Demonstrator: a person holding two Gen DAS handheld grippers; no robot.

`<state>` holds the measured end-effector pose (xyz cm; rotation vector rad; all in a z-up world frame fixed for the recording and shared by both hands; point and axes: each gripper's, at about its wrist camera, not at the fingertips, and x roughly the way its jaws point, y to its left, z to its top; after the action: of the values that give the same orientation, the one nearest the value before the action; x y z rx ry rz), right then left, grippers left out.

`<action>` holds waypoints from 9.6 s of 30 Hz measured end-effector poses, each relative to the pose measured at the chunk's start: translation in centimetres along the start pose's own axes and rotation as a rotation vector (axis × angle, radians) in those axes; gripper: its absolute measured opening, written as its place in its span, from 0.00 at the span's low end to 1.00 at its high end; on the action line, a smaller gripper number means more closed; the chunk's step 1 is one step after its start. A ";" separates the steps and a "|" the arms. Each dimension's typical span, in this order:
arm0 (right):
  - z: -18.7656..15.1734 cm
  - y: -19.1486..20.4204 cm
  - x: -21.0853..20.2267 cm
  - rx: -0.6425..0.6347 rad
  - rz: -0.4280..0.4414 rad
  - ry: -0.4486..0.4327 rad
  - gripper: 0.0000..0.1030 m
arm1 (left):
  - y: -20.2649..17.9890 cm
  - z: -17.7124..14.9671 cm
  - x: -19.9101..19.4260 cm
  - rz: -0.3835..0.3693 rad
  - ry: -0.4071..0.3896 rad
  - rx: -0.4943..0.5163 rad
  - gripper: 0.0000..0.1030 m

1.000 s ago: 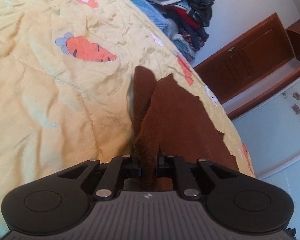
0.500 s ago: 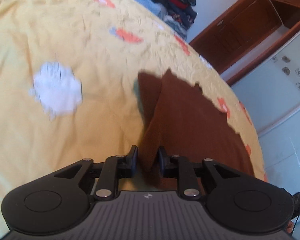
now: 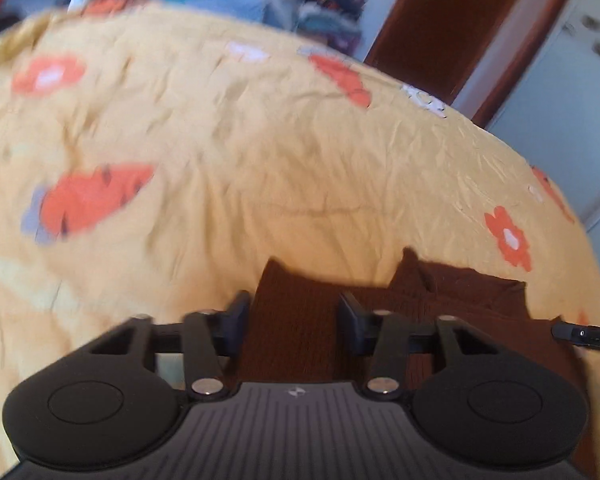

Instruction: Fold small clothes

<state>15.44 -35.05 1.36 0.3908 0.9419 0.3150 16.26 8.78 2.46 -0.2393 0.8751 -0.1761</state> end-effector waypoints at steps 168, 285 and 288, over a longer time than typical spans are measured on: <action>-6.7 12.5 -0.6 -0.449 -0.173 -0.086 1.00 | -6.3 -5.3 -2.1 0.046 -0.025 0.237 0.89; -9.6 -3.4 -15.0 0.096 0.267 -0.176 0.75 | -19.9 -26.3 -13.2 0.020 -0.367 0.782 0.75; -11.2 -1.3 -15.6 0.037 0.297 -0.139 0.75 | -18.8 -25.7 -12.7 0.063 -0.358 0.731 0.74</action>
<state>-2.29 -40.80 6.05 0.5811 0.7541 0.5347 -12.63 -9.60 1.19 0.4297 0.4182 -0.3690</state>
